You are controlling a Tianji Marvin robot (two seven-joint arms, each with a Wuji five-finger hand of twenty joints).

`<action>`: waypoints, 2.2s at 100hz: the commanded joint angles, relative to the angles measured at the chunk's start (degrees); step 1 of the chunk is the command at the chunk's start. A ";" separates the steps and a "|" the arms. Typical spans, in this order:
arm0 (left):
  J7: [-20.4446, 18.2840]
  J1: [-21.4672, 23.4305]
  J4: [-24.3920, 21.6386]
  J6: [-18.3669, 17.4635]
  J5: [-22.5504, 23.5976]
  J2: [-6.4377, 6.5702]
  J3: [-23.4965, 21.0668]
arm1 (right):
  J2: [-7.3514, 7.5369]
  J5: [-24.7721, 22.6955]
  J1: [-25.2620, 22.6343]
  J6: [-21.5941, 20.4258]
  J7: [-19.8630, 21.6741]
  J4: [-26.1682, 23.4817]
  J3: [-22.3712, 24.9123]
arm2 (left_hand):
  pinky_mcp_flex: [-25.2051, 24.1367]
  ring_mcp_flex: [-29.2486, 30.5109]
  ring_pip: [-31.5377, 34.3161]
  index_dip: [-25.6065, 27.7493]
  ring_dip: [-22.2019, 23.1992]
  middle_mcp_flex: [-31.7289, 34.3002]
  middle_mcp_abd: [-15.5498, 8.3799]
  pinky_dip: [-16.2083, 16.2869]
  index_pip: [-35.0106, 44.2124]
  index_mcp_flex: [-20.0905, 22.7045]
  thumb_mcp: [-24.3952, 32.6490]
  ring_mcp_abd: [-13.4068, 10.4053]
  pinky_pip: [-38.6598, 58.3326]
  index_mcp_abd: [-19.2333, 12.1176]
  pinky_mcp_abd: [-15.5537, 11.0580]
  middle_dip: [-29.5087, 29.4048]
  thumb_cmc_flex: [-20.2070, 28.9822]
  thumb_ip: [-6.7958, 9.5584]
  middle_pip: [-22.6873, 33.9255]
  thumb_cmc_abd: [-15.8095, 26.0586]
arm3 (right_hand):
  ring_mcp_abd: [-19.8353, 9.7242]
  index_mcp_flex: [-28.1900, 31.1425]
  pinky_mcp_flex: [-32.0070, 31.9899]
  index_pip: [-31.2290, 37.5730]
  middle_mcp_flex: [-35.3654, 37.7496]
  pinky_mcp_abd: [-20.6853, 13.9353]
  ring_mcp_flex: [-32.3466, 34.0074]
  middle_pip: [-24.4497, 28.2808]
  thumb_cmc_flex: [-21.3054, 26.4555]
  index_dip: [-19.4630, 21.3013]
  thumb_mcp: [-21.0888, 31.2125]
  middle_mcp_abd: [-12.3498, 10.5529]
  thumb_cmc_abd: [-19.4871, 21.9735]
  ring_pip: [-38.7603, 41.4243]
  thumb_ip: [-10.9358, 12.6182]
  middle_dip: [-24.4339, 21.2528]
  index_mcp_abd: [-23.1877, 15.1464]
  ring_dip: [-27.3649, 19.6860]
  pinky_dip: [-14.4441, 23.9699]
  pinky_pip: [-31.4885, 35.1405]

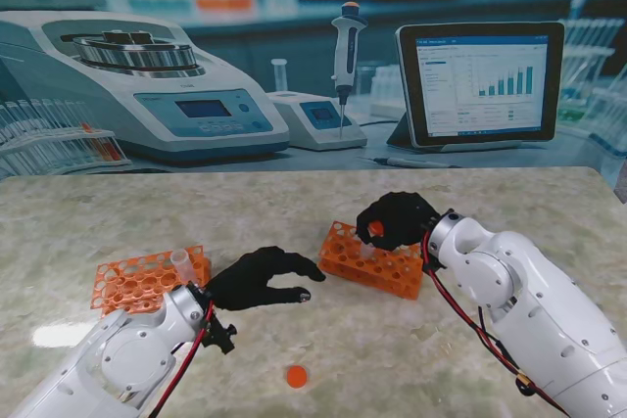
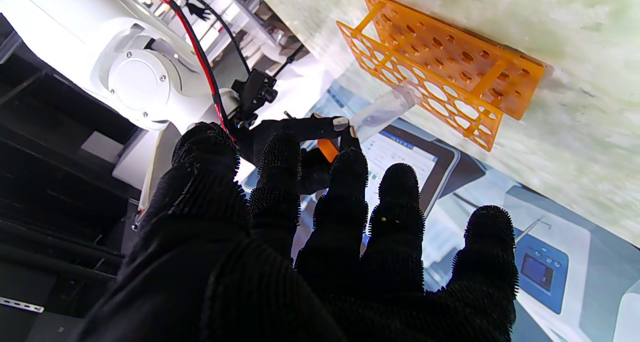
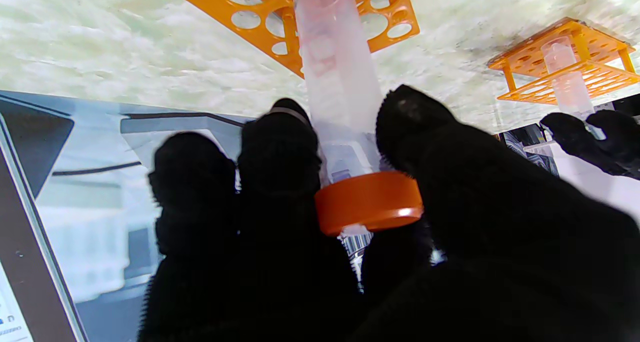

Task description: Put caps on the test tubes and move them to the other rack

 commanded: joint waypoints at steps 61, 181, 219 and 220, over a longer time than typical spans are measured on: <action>-0.46 0.14 -0.34 0.44 0.54 0.20 -0.14 | 0.05 -1.44 4.06 1.72 1.93 4.64 -2.57 | -1.03 -1.79 -0.87 -0.37 -0.41 -0.55 -0.85 -0.85 -1.49 0.28 0.28 -1.21 -2.97 -0.07 -0.86 -1.15 0.63 -0.44 -0.80 1.98 | 0.11 4.72 -0.13 2.38 3.99 0.42 -0.16 4.12 9.01 0.59 6.49 -12.17 7.02 -0.55 5.14 -0.73 -0.62 -0.62 1.16 -0.32; -0.25 0.53 -0.57 0.38 0.71 0.17 -0.57 | 0.45 -3.60 6.39 0.45 2.04 7.80 -6.72 | -1.08 -1.54 -0.74 -0.35 -0.24 -0.50 -0.84 -0.69 -1.51 0.32 0.25 -1.28 -3.23 -0.10 -0.85 -1.08 0.63 -0.44 -0.79 2.15 | 6.36 -8.45 -24.22 7.62 -5.16 9.33 -14.41 -9.08 3.37 -18.67 -7.75 -10.37 5.75 -28.90 1.57 -13.85 -2.80 -9.56 -1.59 -12.23; -0.17 0.81 -0.73 0.41 0.99 0.17 -0.98 | 0.34 -3.63 6.98 -0.14 0.56 9.43 -8.13 | -1.04 -1.54 -0.75 -0.32 -0.21 -0.50 -0.86 -0.65 -1.48 0.31 0.23 -1.25 -3.25 -0.24 -0.83 -1.07 0.57 -0.45 -0.80 2.17 | 10.11 -14.04 -39.75 -5.02 -15.92 13.42 -28.21 -13.51 -6.18 -20.49 -14.20 -8.39 9.62 -38.35 3.32 -28.02 4.14 -20.10 -8.44 -18.63; -0.17 0.83 -0.74 0.41 0.99 0.17 -1.00 | 0.34 -3.65 6.96 -0.14 0.56 9.42 -8.12 | -1.04 -1.56 -0.76 -0.32 -0.21 -0.53 -0.86 -0.65 -1.48 0.32 0.23 -1.31 -3.25 -0.29 -0.84 -1.07 0.57 -0.45 -0.81 2.17 | 10.22 -13.81 -39.99 -6.32 -16.16 13.49 -28.44 -13.65 -6.40 -19.36 -14.41 -8.40 9.82 -38.56 3.57 -28.40 4.32 -20.63 -8.77 -18.76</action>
